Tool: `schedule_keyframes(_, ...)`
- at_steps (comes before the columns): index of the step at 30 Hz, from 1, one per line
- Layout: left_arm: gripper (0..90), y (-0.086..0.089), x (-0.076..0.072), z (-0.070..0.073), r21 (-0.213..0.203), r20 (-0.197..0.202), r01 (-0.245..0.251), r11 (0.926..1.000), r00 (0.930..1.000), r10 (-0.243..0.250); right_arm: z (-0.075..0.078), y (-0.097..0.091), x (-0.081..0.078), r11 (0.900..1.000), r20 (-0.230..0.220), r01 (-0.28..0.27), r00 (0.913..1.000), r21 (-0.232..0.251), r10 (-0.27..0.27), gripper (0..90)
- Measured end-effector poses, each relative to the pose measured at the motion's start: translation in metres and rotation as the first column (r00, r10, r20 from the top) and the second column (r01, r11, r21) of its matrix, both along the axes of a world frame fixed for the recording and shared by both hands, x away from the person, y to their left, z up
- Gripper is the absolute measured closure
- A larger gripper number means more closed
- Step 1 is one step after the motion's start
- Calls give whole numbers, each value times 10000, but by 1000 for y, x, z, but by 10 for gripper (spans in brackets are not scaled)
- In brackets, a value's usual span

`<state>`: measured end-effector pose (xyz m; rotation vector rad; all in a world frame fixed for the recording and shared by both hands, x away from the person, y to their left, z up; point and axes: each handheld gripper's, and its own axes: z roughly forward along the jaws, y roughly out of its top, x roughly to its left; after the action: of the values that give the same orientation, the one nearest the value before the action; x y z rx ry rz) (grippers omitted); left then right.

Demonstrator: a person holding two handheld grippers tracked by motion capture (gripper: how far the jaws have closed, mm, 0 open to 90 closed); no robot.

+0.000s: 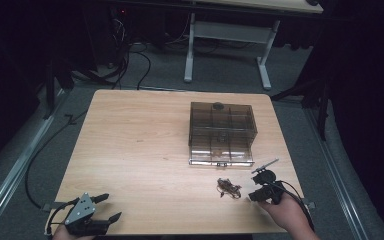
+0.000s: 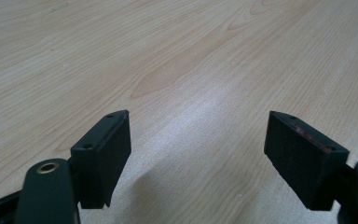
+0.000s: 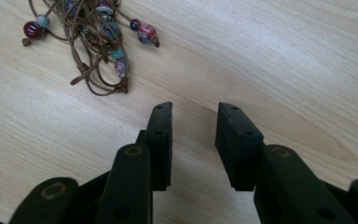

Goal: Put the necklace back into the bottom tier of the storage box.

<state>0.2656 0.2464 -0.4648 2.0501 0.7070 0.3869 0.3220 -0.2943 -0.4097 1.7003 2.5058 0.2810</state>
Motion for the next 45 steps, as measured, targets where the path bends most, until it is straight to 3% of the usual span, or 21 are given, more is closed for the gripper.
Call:
schedule_keyframes(14,231,0,0,0,-19,6,30,10000,10000,-30,5,15,19,9976,-879,-500,9951,-474,457,602)
schedule_keyframes(25,231,-1,0,0,3,-13,45,10000,10000,-45,16,22,24,9966,-805,-751,9941,-336,722,581)
schedule_keyframes(32,231,0,0,0,30,-20,79,10000,10000,-79,23,36,31,9943,-850,-1049,9910,-181,1030,542)
schedule_keyframes(45,231,0,0,0,5,-25,127,9999,9999,-127,18,61,41,9887,-940,-1494,9845,-70,1481,435)
